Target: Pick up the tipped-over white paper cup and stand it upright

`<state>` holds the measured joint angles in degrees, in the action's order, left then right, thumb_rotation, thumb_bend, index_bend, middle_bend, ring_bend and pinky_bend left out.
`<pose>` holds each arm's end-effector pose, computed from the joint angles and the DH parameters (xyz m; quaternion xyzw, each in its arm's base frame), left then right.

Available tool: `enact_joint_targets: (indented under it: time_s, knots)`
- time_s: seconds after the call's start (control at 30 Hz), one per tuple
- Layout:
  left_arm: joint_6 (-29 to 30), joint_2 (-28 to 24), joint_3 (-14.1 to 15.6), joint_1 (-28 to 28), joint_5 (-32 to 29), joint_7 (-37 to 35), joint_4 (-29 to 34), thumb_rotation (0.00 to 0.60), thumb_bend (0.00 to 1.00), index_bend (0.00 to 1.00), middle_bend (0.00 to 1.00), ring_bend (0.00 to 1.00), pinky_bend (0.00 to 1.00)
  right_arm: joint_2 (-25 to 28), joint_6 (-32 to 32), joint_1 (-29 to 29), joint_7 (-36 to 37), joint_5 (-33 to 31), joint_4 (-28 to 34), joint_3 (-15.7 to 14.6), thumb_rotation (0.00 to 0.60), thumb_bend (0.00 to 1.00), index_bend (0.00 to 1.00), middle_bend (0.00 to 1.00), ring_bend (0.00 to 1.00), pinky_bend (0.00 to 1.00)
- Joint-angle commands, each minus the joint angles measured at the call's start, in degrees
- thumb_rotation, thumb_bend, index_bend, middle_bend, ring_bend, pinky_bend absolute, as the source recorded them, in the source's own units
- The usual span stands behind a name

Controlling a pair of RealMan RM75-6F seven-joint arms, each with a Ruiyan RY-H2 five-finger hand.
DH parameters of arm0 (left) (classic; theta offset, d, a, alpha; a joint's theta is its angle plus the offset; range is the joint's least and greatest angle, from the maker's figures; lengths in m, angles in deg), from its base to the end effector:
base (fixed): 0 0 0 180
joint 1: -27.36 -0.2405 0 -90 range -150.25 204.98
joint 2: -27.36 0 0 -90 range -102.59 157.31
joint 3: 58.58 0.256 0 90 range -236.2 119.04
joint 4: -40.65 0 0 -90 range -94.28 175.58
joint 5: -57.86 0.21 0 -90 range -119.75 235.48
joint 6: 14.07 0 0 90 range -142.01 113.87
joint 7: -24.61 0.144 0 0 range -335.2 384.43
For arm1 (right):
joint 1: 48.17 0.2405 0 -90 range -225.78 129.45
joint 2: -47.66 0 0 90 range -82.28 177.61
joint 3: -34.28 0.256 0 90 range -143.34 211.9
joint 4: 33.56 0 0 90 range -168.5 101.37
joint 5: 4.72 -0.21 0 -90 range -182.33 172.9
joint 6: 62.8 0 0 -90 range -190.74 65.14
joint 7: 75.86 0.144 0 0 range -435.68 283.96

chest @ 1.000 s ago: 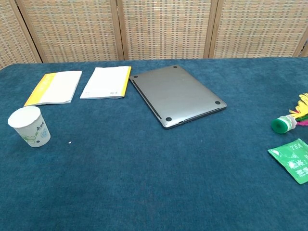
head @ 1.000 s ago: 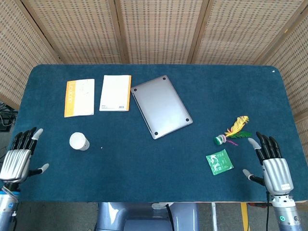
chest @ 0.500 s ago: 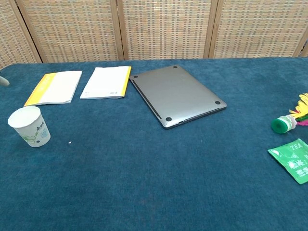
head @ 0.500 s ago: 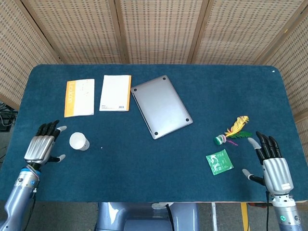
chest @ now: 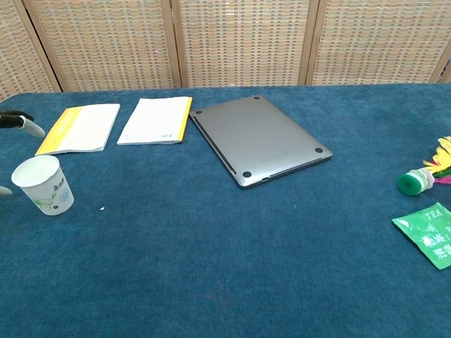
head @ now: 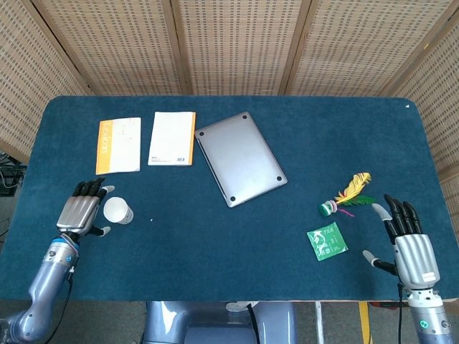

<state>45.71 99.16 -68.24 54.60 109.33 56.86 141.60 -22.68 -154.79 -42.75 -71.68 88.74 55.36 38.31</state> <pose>-0.2442 0.2888 0.0695 -0.6781 -0.4450 -0.2416 0.5328 -0.2857 -0.1855 0.1418 0.5809 -0.3521 0.4906 0.5458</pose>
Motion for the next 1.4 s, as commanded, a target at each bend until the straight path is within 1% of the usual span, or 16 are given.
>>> enact_joint_targets:
  time_s: [0.03,0.4,0.47,0.7,0.83,0.97,1.1,1.2,1.27,1.37,1.4]
  knots:
    - [-0.11,0.91,0.17,1.19,-1.60,1.10,-0.78,0.600,0.23,0.16,0.00,0.00,0.00,0.03,0.03,-0.01,0.13,-0.07,-0.02,0.01,0.600,0.13,0.00,0.00,0.00,0.00]
    - [-0.54,3.82,1.37,4.38,-5.96,3.59,-3.07,0.600,0.23,0.17,0.00,0.00,0.00,0.08,0.24,0.04,0.65,-0.36,-0.10,0.08,0.600,0.13,0.00,0.00,0.00,0.00]
    - [-0.71,4.14,1.54,4.77,-6.55,3.65,-3.34,0.600,0.23,0.20,0.00,0.00,0.00,0.07,0.18,0.03,0.66,-0.24,-0.09,0.03,0.600,0.13,0.00,0.00,0.00,0.00]
    - [0.14,5.68,2.36,5.43,-6.69,2.69,-4.48,0.600,0.27,0.39,0.00,0.00,0.00,0.24,0.12,0.00,1.23,-0.43,0.05,0.15,0.600,0.13,0.00,0.00,0.00,0.00]
    - [0.56,5.43,2.49,5.19,-5.50,0.65,-4.22,0.600,0.28,0.40,0.00,0.00,0.00,0.26,-0.04,-0.06,1.35,-0.35,0.05,0.14,0.600,0.13,0.00,0.00,0.00,0.00]
    - [1.10,5.04,1.81,4.50,-2.82,-3.75,-3.52,0.600,0.28,0.39,0.00,0.00,0.00,0.18,-0.02,-0.03,1.27,-0.24,0.01,0.11,0.600,0.13,0.00,0.00,0.00,0.00]
    - [1.02,5.23,0.70,3.51,1.45,-11.10,-3.14,0.600,0.28,0.39,0.00,0.00,0.00,0.09,0.14,-0.02,1.07,-0.31,0.01,0.05,0.600,0.13,0.00,0.00,0.00,0.00]
    - [0.47,6.17,-0.19,2.65,5.56,-18.91,-3.43,0.600,0.28,0.40,0.00,0.00,0.00,0.09,0.12,-0.01,1.12,-0.29,0.01,0.06,0.600,0.13,0.00,0.00,0.00,0.00]
    - [-0.52,7.12,-0.75,2.11,9.57,-26.50,-3.98,0.600,0.28,0.40,0.00,0.00,0.00,0.05,0.03,-0.04,0.98,-0.16,-0.04,0.00,0.600,0.13,0.00,0.00,0.00,0.00]
    - [-1.50,8.10,-0.36,2.03,14.98,-33.25,-6.26,0.600,0.27,0.40,0.00,0.00,0.00,0.01,-0.15,-0.06,0.79,0.22,0.02,-0.11,0.600,0.13,0.00,0.00,0.00,0.00]
    - [-1.56,8.49,-0.12,2.12,16.41,-34.40,-7.17,0.600,0.27,0.40,0.00,0.00,0.00,-0.02,-0.11,-0.04,0.71,0.23,0.02,-0.13,0.600,0.13,0.00,0.00,0.00,0.00]
